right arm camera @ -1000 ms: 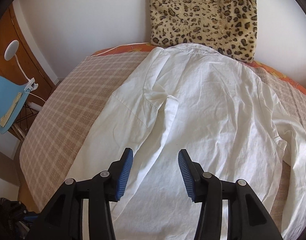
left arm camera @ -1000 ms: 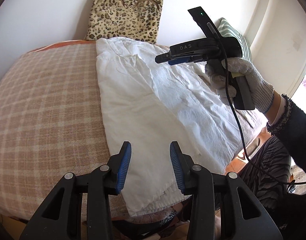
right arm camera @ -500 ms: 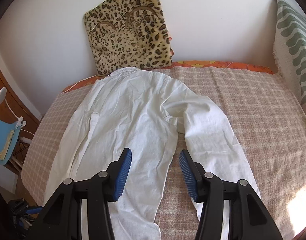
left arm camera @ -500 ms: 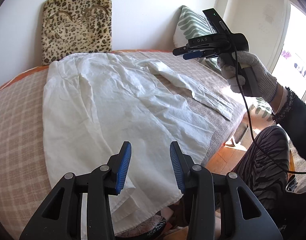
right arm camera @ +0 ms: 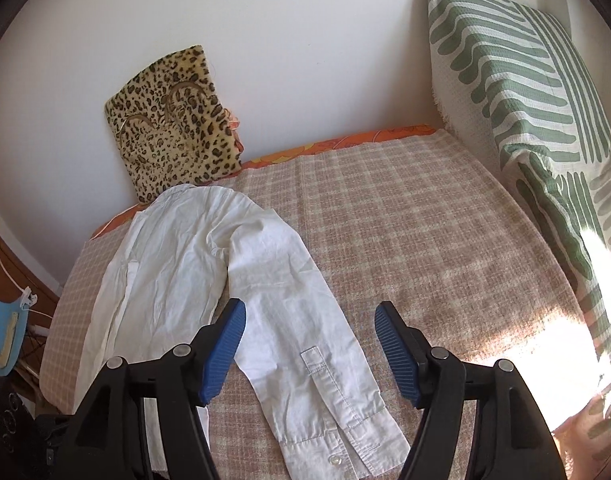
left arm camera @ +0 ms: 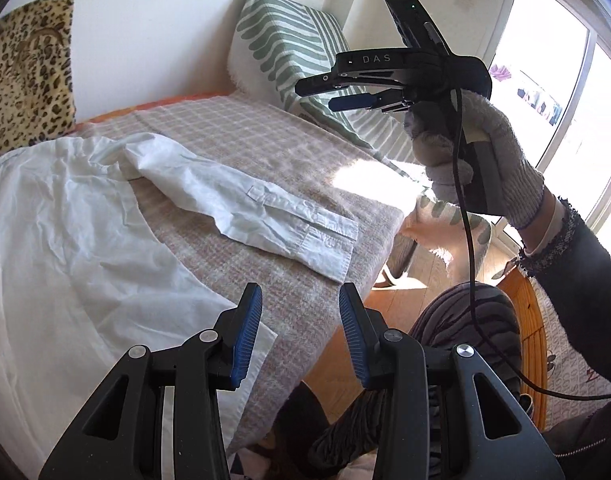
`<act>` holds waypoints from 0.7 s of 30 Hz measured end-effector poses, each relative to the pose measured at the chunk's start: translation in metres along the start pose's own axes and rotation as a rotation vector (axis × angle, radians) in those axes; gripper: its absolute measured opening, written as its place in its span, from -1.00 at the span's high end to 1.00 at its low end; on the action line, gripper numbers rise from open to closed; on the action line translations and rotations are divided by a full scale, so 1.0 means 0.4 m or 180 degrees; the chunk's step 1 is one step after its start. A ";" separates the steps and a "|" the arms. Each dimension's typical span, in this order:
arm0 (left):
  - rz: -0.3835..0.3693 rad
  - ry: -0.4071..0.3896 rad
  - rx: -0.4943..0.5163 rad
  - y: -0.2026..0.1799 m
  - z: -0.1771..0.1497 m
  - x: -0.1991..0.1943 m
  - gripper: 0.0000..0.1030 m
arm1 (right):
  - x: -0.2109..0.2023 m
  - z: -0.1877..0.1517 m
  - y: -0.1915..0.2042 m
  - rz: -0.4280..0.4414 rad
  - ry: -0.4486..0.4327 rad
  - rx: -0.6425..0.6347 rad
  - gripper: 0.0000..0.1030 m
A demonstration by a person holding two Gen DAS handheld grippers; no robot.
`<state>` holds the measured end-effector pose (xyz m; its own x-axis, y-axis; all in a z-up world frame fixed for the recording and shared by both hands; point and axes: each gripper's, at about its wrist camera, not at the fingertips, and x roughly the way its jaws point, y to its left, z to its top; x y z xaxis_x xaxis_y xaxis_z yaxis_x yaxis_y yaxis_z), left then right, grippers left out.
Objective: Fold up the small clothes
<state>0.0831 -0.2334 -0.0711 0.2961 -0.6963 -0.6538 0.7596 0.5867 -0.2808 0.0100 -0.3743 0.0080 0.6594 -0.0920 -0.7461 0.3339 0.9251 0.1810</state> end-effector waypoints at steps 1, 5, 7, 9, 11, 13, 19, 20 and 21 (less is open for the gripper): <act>-0.0055 0.0058 0.0052 -0.017 0.015 0.030 0.25 | -0.015 -0.004 -0.023 -0.0018 -0.0022 0.0040 -0.35; -0.0152 0.0236 0.0316 -0.086 0.061 0.138 0.01 | -0.072 -0.024 -0.119 -0.0084 -0.0111 0.0231 -0.35; -0.0146 0.0288 0.0392 -0.108 0.085 0.189 -0.05 | -0.094 -0.036 -0.167 -0.0095 -0.0142 0.0344 -0.35; -0.0160 0.0349 0.0411 -0.122 0.109 0.239 -0.05 | -0.114 -0.049 -0.214 -0.0120 -0.0180 0.0445 -0.36; -0.0128 0.0401 0.0525 -0.146 0.124 0.285 -0.05 | -0.125 -0.061 -0.253 -0.0168 -0.0190 0.0520 -0.36; -0.0050 0.0467 0.0686 -0.175 0.134 0.333 -0.07 | -0.129 -0.071 -0.289 -0.0208 -0.0177 0.0602 -0.36; 0.0298 0.0719 0.0977 -0.214 0.133 0.448 -0.09 | -0.137 -0.091 -0.367 -0.0224 -0.0178 0.0799 -0.36; 0.0357 0.0757 0.0980 -0.209 0.130 0.461 -0.09 | -0.137 -0.091 -0.372 -0.0229 -0.0183 0.0800 -0.36; 0.0404 0.0788 0.0968 -0.201 0.128 0.473 -0.09 | -0.136 -0.090 -0.375 -0.0233 -0.0184 0.0799 -0.36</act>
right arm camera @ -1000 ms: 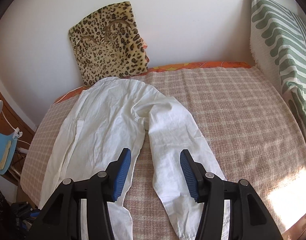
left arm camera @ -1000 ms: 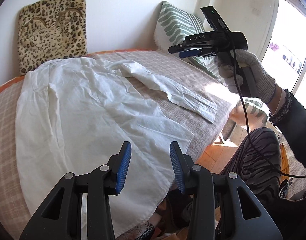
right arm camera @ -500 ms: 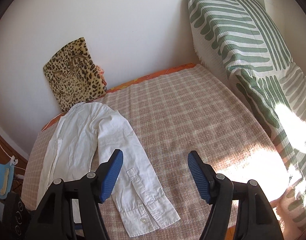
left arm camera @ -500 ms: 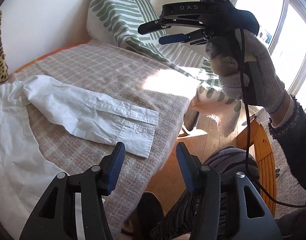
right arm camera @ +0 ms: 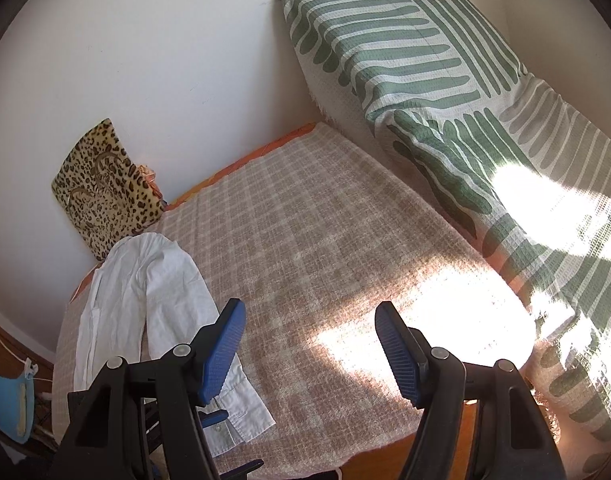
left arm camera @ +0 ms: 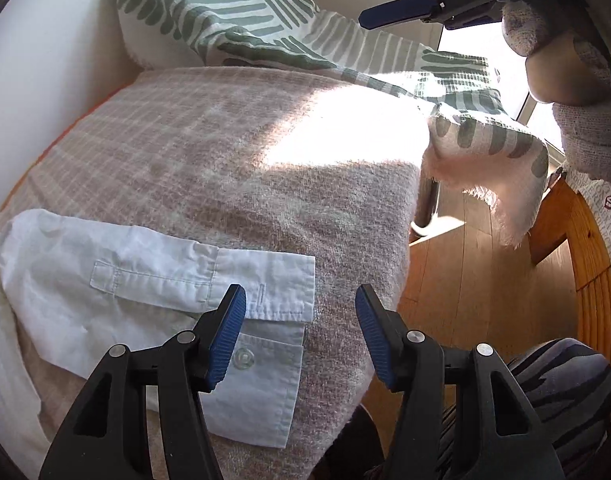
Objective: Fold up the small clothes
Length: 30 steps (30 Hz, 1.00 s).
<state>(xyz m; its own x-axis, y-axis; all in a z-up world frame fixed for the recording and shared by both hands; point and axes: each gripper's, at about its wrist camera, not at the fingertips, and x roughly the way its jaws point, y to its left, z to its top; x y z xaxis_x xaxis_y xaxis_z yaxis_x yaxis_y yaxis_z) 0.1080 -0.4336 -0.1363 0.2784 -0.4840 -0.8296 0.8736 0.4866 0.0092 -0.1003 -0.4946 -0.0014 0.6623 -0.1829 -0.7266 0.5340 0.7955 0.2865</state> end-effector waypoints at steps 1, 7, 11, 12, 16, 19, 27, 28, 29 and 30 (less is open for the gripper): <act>0.0008 0.0030 -0.0046 0.009 -0.005 0.011 -0.09 | 0.001 0.001 -0.003 0.0000 0.0001 -0.0001 -0.36; -0.0127 -0.0109 -0.0254 0.060 -0.021 0.006 0.71 | 0.017 0.004 0.003 0.0033 0.0014 -0.0018 -0.36; -0.0364 -0.0239 -0.0604 0.109 -0.024 -0.022 0.90 | 0.029 0.002 0.018 0.0058 0.0042 -0.0043 -0.36; -0.0407 -0.0298 -0.0681 0.118 -0.028 -0.037 0.90 | 0.031 0.001 0.023 0.0064 0.0050 -0.0060 -0.36; -0.0513 -0.0567 -0.0914 0.144 -0.054 -0.107 0.91 | 0.038 0.006 0.041 0.0054 0.0058 -0.0123 -0.35; -0.0571 -0.0690 -0.1110 0.172 -0.084 -0.155 0.91 | 0.060 0.020 0.056 0.0100 0.0100 -0.0125 -0.36; -0.0545 -0.1113 -0.1432 0.235 -0.184 -0.303 0.91 | 0.172 0.065 0.166 0.0451 0.0326 -0.0194 -0.36; -0.0549 -0.1152 -0.1477 0.240 -0.198 -0.320 0.91 | 0.192 0.070 0.186 0.0518 0.0362 -0.0197 -0.36; -0.0528 -0.1196 -0.1506 0.244 -0.210 -0.339 0.91 | 0.215 0.077 0.209 0.0581 0.0404 -0.0202 -0.36; -0.0489 -0.1247 -0.1520 0.248 -0.222 -0.358 0.91 | 0.238 0.082 0.232 0.0628 0.0448 -0.0217 -0.35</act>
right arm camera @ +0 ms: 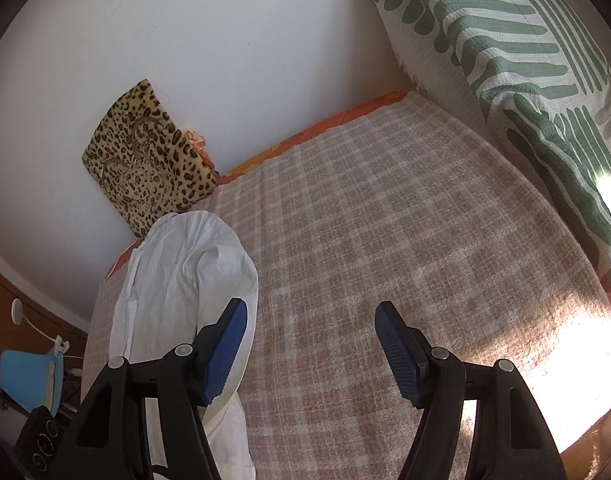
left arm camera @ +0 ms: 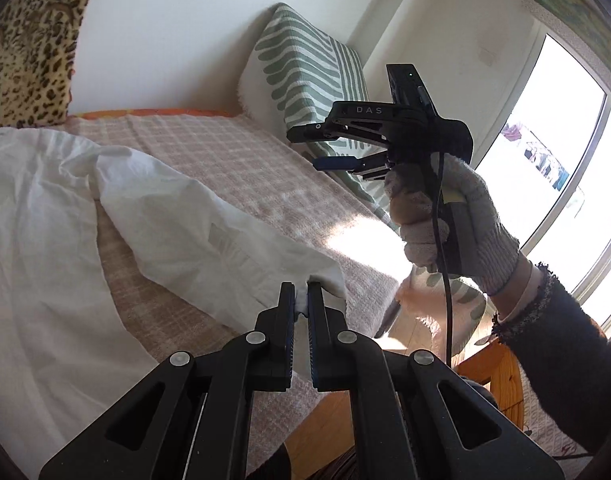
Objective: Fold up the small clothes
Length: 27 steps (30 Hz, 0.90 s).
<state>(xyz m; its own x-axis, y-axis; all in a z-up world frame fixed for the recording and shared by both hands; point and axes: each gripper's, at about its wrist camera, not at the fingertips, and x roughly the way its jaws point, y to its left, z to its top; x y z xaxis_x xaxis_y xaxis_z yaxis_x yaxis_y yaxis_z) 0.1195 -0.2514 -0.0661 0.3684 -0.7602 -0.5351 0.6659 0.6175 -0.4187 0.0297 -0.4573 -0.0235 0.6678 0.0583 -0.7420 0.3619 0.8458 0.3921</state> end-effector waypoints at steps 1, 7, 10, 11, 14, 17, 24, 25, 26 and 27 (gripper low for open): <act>0.0028 -0.0050 -0.0007 0.007 -0.004 -0.023 0.91 | 0.029 0.010 0.021 0.0045 0.0051 -0.0030 -0.33; 0.0126 -0.0286 -0.0200 0.063 -0.033 -0.140 0.91 | 0.199 0.056 0.155 0.0258 0.0332 -0.0174 -0.15; 0.0176 -0.0317 -0.0340 0.096 -0.057 -0.172 0.91 | 0.279 0.074 0.215 0.0289 0.0430 -0.0240 -0.14; 0.0204 -0.0324 -0.0381 0.107 -0.068 -0.184 0.91 | 0.305 0.080 0.235 0.0295 0.0461 -0.0253 -0.14; 0.0243 -0.0337 -0.0562 0.149 -0.093 -0.208 0.91 | 0.381 0.096 0.288 0.0334 0.0558 -0.0300 -0.10; 0.0275 -0.0339 -0.0666 0.176 -0.118 -0.224 0.91 | 0.454 0.118 0.348 0.0324 0.0649 -0.0383 0.01; 0.0257 -0.0338 -0.0930 0.240 -0.166 -0.259 0.91 | 0.569 0.157 0.476 0.0150 0.0726 -0.0665 0.88; 0.0262 -0.0336 -0.0957 0.249 -0.171 -0.262 0.91 | 0.585 0.160 0.493 0.0103 0.0754 -0.0712 0.93; 0.0265 -0.0338 -0.0987 0.254 -0.178 -0.268 0.91 | 0.598 0.160 0.508 0.0067 0.0779 -0.0748 0.98; 0.0257 -0.0341 -0.1019 0.262 -0.184 -0.273 0.91 | 0.610 0.159 0.526 0.0035 0.0800 -0.0789 1.00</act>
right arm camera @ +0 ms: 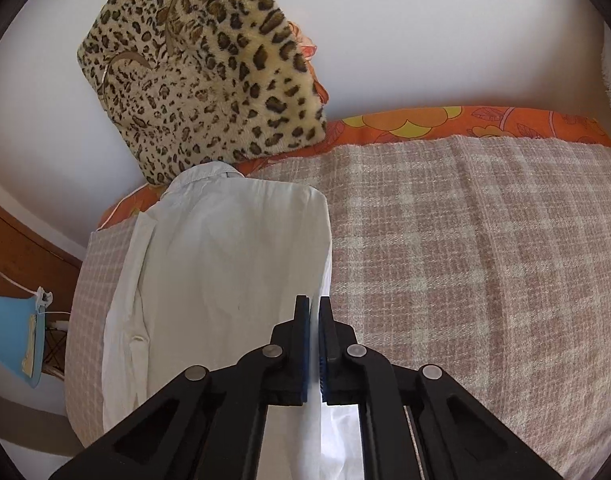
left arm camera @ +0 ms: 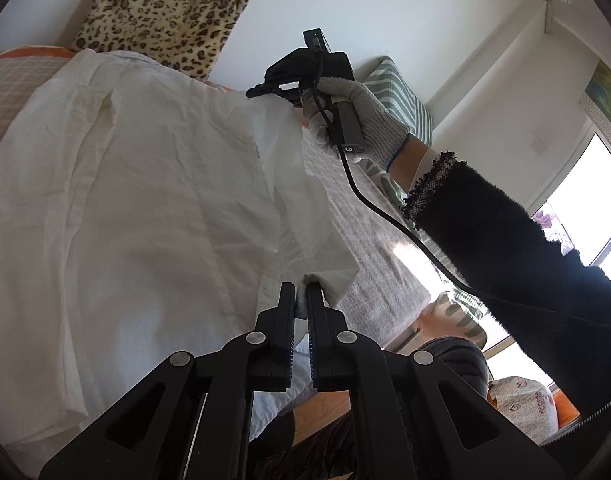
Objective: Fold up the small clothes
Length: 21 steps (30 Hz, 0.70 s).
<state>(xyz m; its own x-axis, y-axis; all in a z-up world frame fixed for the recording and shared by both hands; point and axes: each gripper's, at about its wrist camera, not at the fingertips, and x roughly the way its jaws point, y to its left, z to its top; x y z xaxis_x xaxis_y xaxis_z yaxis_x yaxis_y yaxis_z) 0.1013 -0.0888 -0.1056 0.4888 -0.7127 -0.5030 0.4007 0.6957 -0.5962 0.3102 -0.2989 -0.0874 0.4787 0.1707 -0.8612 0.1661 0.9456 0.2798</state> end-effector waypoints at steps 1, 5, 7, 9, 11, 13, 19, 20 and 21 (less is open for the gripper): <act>-0.0007 0.0004 -0.0025 0.008 -0.002 -0.005 0.91 | 0.009 0.005 0.016 -0.0020 0.0017 -0.0036 1.00; -0.0020 0.0050 -0.0086 0.033 -0.016 -0.029 0.91 | 0.050 0.026 0.090 -0.0008 0.0082 -0.0152 1.00; -0.0011 0.0022 -0.0098 0.042 -0.018 -0.052 0.91 | 0.080 0.031 0.128 -0.0021 0.0144 -0.0213 1.00; 0.0042 -0.0056 -0.0080 0.048 -0.014 -0.080 0.90 | 0.111 0.030 0.164 -0.0063 0.0215 -0.0289 1.00; 0.0102 -0.0072 -0.0075 0.053 -0.006 -0.092 0.77 | 0.135 0.027 0.193 -0.0077 0.0256 -0.0375 1.00; 0.0163 -0.0004 -0.0074 0.061 0.006 -0.077 0.17 | 0.153 0.022 0.211 -0.0086 0.0285 -0.0424 1.00; 0.0114 0.0340 -0.0217 0.088 0.004 0.026 0.14 | 0.174 0.014 0.227 -0.0180 0.0305 -0.0483 1.00; 0.0037 0.0365 -0.0244 0.089 0.000 0.037 0.15 | 0.171 0.016 0.225 -0.0188 0.0295 -0.0472 1.00; 0.0004 0.0384 -0.0235 0.088 -0.005 0.049 0.17 | 0.169 0.019 0.222 -0.0197 0.0284 -0.0458 1.00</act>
<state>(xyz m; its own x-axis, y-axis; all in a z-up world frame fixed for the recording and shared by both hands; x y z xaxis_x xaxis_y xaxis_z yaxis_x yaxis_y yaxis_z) 0.1237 -0.0785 -0.1377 0.3908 -0.7206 -0.5727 0.3400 0.6912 -0.6377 0.3641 -0.2055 -0.1176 0.3920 0.1288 -0.9109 0.0647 0.9838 0.1670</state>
